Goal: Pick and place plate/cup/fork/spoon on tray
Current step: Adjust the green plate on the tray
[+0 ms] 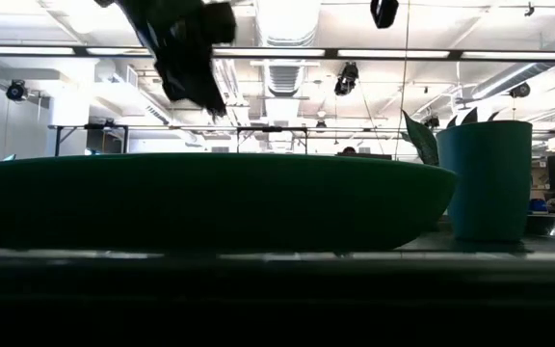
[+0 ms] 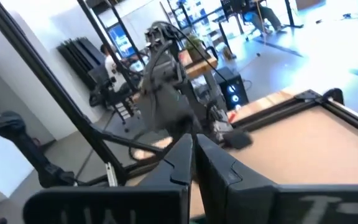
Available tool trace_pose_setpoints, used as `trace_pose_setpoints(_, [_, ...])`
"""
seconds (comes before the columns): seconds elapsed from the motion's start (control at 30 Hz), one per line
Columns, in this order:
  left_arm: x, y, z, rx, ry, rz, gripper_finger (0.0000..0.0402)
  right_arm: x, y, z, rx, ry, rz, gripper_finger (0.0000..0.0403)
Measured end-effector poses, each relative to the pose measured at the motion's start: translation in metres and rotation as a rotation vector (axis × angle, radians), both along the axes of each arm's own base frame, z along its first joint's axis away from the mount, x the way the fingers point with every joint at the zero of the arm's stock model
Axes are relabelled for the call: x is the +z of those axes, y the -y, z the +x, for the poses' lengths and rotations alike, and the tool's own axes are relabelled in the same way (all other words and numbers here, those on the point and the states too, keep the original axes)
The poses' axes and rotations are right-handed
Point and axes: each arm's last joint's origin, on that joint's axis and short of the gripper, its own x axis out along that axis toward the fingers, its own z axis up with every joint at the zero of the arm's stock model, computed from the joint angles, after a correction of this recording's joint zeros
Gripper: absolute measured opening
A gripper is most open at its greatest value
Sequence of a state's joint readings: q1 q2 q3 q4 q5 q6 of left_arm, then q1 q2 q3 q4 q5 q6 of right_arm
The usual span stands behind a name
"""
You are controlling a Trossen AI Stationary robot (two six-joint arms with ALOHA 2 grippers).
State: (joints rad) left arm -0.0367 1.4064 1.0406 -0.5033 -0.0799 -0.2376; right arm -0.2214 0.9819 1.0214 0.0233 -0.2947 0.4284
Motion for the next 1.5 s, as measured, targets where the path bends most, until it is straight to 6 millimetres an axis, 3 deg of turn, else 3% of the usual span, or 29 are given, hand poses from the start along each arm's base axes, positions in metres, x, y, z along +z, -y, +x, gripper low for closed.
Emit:
trace_pose_setpoints(0.13, [-0.022, 0.024, 0.02, -0.076, -0.063, -0.082, 0.0, -0.004, 0.0, -0.008, -0.006, -0.068, -0.016, 0.0009])
trace_pose_setpoints(0.27, [-0.028, 0.05, 0.034, -0.105, -0.083, -0.119, 0.0, -0.005, -0.001, -0.013, -0.005, -0.105, -0.015, 0.0009])
trace_pose_setpoints(0.43, [-0.042, 0.066, 0.048, -0.081, -0.049, -0.18, 0.0, -0.002, -0.002, -0.017, -0.003, -0.088, -0.041, 0.0009])
trace_pose_setpoints(0.67, [-0.07, 0.076, 0.075, -0.086, -0.003, -0.269, 0.0, -0.002, 0.0, -0.017, -0.007, -0.087, -0.079, 0.0008])
trace_pose_setpoints(0.97, [-0.085, 0.09, 0.117, -0.151, 0.021, -0.319, 0.0, -0.004, 0.001, -0.016, -0.005, -0.091, -0.114, 0.0008])
trace_pose_setpoints(1.3, [-0.103, 0.094, 0.127, -0.192, -0.025, -0.35, 0.0, -0.002, 0.0, -0.018, -0.004, -0.082, -0.133, 0.0008])
trace_pose_setpoints(1.5, [-0.115, 0.095, 0.143, -0.23, 0.077, -0.389, 0.0, -0.002, 0.0, -0.018, -0.002, -0.081, -0.155, 0.0008])
